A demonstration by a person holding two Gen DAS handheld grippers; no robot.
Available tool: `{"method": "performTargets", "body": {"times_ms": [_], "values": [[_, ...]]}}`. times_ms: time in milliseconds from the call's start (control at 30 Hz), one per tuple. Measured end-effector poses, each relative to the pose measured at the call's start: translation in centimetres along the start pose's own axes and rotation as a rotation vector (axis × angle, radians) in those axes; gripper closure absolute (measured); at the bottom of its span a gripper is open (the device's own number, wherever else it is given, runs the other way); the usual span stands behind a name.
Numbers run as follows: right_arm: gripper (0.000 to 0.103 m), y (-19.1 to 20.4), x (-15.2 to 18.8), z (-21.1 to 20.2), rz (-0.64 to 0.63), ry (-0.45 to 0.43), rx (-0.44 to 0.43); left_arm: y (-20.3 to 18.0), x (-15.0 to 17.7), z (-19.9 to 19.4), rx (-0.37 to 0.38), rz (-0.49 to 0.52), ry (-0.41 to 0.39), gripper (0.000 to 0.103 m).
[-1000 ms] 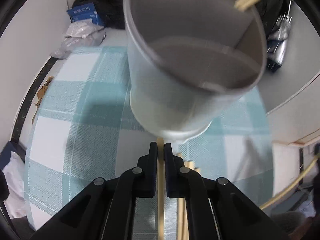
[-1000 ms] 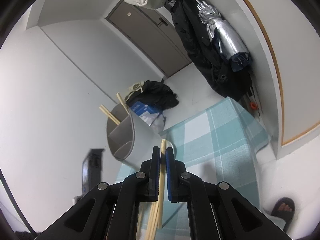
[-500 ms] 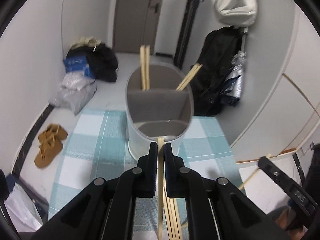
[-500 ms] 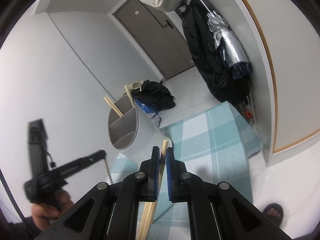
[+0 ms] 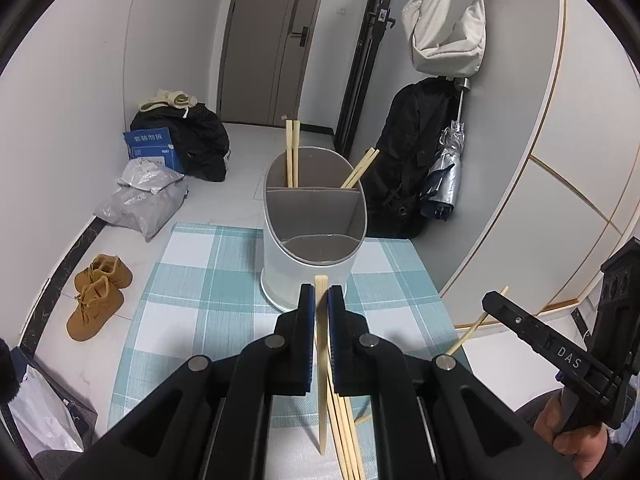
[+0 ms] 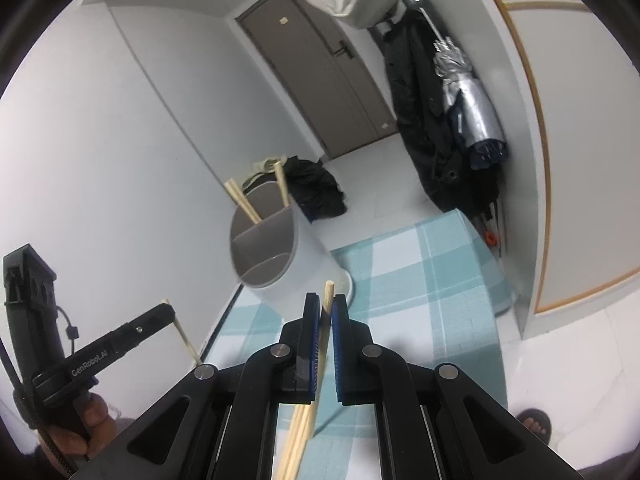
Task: Organize utensils
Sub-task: 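Carry both held chopsticks up over the white holder and lower them in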
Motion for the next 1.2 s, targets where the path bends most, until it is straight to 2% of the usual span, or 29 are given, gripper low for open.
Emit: {"method": "performTargets", "body": {"times_ms": [300, 467, 800, 1200], "values": [[0.098, 2.2, -0.2, -1.2, -0.08, -0.021, 0.026, -0.1, -0.3, -1.1, 0.056, -0.023, 0.0, 0.101], [0.098, 3.9, 0.0, -1.0, -0.139, -0.013, 0.031, -0.1, -0.4, -1.1, 0.049, -0.009, 0.018, 0.101], [0.098, 5.6, -1.1, -1.9, -0.171, -0.047, 0.001, 0.3, -1.0, -1.4, 0.041, -0.021, 0.047, 0.101], [0.098, 6.2, -2.9, -0.6, -0.164, -0.042, -0.041, -0.4, -3.1, -0.1, 0.052, -0.009, 0.05, 0.101]]}}
Point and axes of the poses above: each gripper's, at about its wrist camera, not at the fingertips, and z roughly the way its jaws point, y to its left, x to its underside, the point moved 4 cm from there along z, roughly the way its jaws point, and after that the axes turned 15 degrees about -y, right-handed, at the moved point
